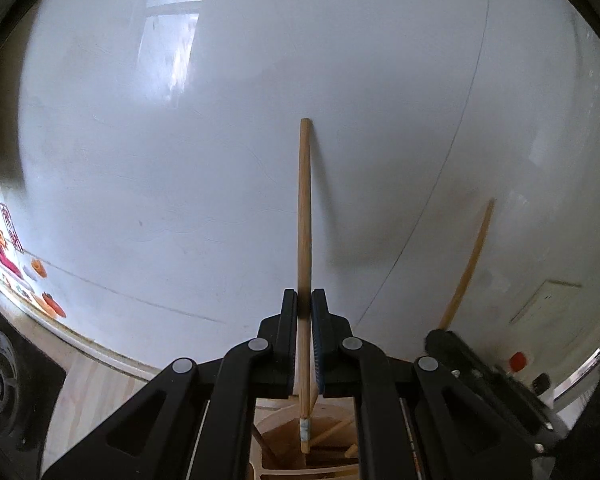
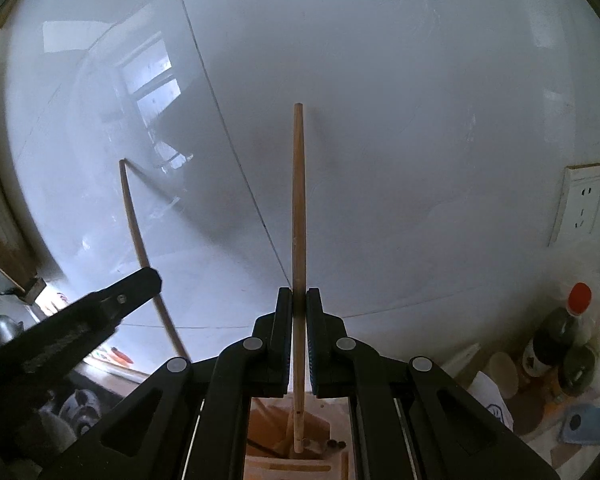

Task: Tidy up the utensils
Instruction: 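Open both tools to release the light chopsticks into the holder, then grasp a dark chopstick with the left tool while the right tool grasps a light one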

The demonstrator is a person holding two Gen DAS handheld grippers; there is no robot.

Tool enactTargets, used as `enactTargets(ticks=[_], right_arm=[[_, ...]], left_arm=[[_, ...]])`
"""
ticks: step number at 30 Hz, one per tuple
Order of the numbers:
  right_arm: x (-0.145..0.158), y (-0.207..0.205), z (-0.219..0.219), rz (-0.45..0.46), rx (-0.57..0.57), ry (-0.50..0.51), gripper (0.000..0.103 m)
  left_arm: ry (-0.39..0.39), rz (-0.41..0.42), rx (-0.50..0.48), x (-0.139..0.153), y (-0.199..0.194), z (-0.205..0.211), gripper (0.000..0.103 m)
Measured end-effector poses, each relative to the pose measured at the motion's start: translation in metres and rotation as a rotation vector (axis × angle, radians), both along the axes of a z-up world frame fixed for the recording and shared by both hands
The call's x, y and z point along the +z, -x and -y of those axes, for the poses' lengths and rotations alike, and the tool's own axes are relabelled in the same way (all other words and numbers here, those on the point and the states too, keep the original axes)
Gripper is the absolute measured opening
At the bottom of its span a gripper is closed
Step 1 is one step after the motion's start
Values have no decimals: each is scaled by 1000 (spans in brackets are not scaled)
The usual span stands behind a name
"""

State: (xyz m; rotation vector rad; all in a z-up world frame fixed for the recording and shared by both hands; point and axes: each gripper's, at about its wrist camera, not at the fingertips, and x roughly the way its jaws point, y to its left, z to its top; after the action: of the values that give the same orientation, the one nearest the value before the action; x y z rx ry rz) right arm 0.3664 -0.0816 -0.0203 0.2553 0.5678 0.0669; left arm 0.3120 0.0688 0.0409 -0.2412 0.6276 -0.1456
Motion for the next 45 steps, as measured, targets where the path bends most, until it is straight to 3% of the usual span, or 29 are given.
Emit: enactTargets(ticks=[7,10,12,14,16,18,20,24,28,30,35,45], right_arm=[[-16,6,4,14,0,9,7],[-20,7,8,-18,12,12,7],[-22,7,10,-51,27,-1,8],[-17,9,13,-78,44,-21,9],[-10,15,16,-81,50,-24,25],[5,28,22,-74,42,-26,31],[14,40,31,-82,20,-29,33],[24,71,50,-132,-54,-9,47],[19,111,71,-193,-125,25,58],[11,130,81,-224,-146,20,58],[-33,169,105,-363,-202,43,58],[-161,209,150,-690,-221,73,58]], left_arm=[[-66,-88,-39,-25,-1,7,6],[-68,-144,-48,-19,-1,4,9],[-70,-147,-42,-5,10,-4,20],[-80,-135,-16,7,22,-14,67],[-72,-117,18,16,38,-32,76],[-100,-106,33,22,51,-39,79],[-163,-110,73,25,67,-44,103],[-215,-164,97,15,95,-44,103],[-209,-232,69,-9,123,-27,103],[-221,-271,55,-23,136,-12,103],[-237,-398,-8,-74,156,21,103],[-312,-624,-129,-172,183,103,103]])
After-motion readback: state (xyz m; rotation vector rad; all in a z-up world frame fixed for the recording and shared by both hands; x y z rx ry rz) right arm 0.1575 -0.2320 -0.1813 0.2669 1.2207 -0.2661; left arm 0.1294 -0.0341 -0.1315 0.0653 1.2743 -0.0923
